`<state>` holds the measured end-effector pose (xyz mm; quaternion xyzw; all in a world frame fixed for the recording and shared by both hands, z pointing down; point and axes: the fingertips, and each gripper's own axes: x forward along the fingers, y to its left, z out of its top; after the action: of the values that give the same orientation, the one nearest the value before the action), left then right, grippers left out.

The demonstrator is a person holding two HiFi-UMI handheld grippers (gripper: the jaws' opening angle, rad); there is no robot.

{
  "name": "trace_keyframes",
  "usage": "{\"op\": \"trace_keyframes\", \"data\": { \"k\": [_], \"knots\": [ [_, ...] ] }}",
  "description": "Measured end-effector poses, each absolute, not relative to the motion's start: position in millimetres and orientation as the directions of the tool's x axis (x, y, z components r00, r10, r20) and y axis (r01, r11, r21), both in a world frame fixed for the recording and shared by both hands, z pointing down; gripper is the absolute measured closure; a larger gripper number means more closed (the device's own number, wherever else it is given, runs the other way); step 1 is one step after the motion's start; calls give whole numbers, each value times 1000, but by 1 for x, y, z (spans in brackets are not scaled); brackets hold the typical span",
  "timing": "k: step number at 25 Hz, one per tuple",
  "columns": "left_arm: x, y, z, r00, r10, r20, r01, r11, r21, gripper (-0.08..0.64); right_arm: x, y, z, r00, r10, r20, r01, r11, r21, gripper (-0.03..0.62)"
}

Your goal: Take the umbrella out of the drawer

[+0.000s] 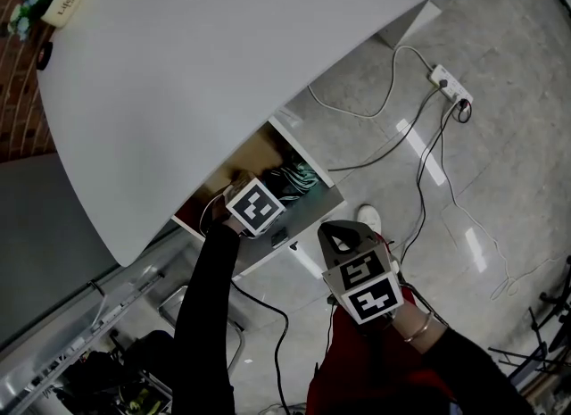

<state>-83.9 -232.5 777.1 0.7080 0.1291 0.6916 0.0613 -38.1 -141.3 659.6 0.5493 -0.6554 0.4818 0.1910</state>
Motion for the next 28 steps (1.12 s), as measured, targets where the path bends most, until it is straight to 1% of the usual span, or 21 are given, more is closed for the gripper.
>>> {"op": "trace_keyframes", "data": {
  "k": [1, 5, 8, 15, 20, 28],
  "knots": [
    [-84, -231, 777, 1, 267, 964, 110, -958, 265, 303, -39, -142, 660, -325, -535, 780, -904, -67, -422, 594],
    [-86, -230, 777, -6, 249, 968, 129, -960, 248, 312, -41, -143, 659, -330, -534, 779, -903, -61, -425, 594],
    [-88, -229, 776, 6, 202, 979, 125, -972, 200, 325, -40, -142, 659, -332, -529, 781, -905, -55, -422, 594],
    [-82, -236, 764, 81, 63, 995, 120, -991, 53, 330, -37, -138, 654, -330, -523, 786, -909, -49, -414, 594],
    [-84, -241, 746, 111, 27, 993, 90, -996, 17, 331, -35, -138, 647, -324, -530, 784, -910, -50, -411, 594],
    [-83, -252, 703, 208, -81, 975, 25, -996, -88, 333, -36, -138, 631, -319, -540, 779, -917, -34, -398, 594]
  ]
}}
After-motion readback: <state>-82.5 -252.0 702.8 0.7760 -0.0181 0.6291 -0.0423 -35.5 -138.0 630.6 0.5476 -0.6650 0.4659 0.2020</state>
